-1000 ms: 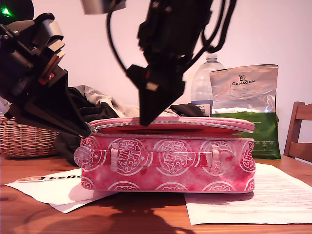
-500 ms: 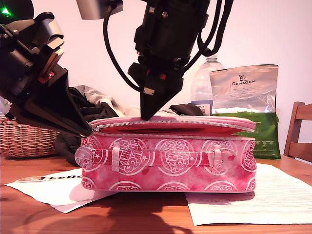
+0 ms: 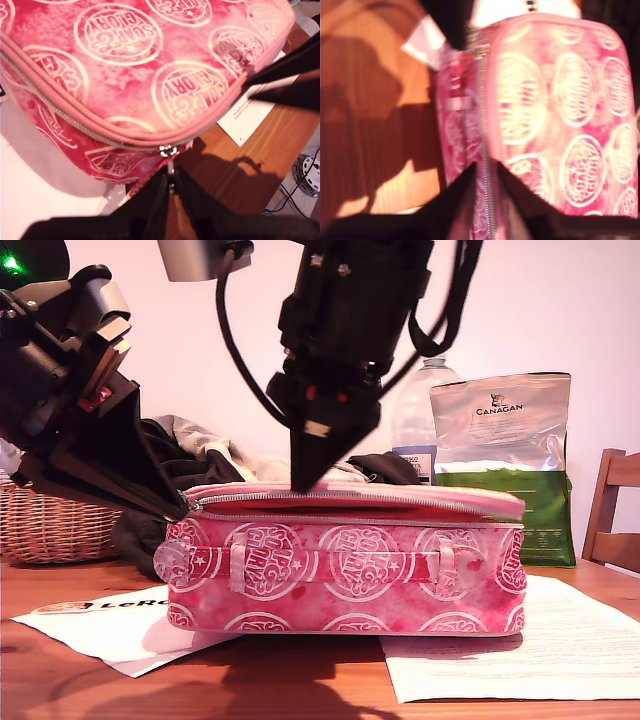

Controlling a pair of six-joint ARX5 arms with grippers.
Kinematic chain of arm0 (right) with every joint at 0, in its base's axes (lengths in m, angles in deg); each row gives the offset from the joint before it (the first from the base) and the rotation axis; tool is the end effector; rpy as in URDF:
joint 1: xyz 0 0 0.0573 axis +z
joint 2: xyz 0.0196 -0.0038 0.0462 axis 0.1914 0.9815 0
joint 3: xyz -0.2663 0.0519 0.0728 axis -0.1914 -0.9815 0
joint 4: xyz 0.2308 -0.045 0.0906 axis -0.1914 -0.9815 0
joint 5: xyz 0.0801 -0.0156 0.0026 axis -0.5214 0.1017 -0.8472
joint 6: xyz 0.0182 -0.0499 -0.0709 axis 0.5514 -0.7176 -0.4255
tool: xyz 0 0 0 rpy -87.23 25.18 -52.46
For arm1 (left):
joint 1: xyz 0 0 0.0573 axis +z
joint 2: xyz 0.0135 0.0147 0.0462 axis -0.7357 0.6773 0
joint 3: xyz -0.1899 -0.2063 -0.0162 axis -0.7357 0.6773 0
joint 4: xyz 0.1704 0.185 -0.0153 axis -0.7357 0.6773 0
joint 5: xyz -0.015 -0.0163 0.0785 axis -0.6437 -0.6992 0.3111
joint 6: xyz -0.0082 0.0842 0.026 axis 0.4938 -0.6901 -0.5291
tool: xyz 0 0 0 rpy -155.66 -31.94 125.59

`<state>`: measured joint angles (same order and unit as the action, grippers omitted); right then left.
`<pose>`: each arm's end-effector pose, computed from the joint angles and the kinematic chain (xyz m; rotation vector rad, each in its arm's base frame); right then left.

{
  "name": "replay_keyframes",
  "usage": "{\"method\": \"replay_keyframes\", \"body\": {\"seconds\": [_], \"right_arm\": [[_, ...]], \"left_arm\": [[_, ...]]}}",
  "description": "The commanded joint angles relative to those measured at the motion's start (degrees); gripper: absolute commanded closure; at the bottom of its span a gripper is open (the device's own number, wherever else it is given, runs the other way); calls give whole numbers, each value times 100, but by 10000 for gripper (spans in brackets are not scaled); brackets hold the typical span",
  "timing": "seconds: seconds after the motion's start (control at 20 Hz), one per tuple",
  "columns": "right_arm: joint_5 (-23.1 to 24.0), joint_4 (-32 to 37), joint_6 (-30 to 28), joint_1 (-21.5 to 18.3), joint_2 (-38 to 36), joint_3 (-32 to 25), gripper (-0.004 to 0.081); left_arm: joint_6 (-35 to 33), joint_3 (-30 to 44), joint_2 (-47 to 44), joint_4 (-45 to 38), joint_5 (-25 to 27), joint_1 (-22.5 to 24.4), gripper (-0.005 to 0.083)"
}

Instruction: Open the zipper in the zip bag in front of you

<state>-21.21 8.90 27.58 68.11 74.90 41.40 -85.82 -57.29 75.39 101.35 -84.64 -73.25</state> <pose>0.2036 0.2770 0.2124 -1.2121 0.5748 0.9463 0.2168 -0.1455 0.1788 -0.0399 0.8710 -0.8818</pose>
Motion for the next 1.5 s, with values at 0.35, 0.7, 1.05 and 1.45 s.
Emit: {"method": "replay_keyframes", "body": {"seconds": [0.35, 0.7, 1.05, 1.45], "right_arm": [[-2, 337, -490, -17, 177, -20, 415], [118, 319, -538, -214, 243, -20, 579], [151, 321, -584, -273, 243, -20, 781], [125, 229, -577, -289, 243, -20, 783]], "left_arm": [[9, 81, -136, -109, -114, -37, 793], [9, 81, -136, -109, -136, -37, 793], [-2, 81, -136, -105, -129, -37, 793], [-9, 81, -136, 129, 50, -37, 793]]}}
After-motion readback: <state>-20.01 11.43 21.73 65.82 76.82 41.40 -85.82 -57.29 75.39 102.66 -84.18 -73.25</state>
